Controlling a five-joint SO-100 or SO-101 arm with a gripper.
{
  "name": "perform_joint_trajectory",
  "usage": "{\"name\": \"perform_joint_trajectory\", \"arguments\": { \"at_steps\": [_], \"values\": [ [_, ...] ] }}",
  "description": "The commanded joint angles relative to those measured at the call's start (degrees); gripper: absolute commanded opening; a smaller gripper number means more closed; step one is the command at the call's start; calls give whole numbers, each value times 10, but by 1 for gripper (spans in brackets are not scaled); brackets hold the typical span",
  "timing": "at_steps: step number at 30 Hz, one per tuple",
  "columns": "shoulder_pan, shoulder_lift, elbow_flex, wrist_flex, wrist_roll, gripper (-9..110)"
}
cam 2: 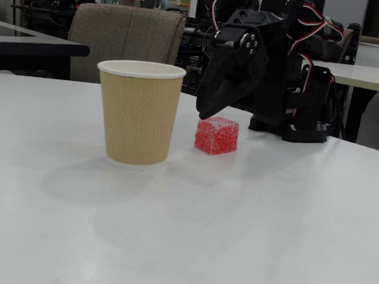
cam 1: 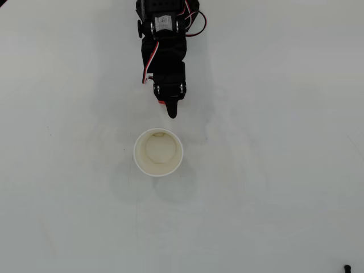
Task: Grasp a red cube and put it in the cup.
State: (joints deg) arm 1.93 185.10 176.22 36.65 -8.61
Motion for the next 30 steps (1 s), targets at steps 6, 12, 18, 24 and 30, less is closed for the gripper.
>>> {"name": "perform_joint_trajectory", "arguments": {
  "at_steps": [6,12,18,24,30],
  "values": [
    [2,9,40,-8,-2,2],
    [2,9,40,-8,-2,2],
    [5,9,40,-7,2,2],
    [14,9,40,-11,-18,2],
    [34,9,40,-102,-169,2]
  ]
}}
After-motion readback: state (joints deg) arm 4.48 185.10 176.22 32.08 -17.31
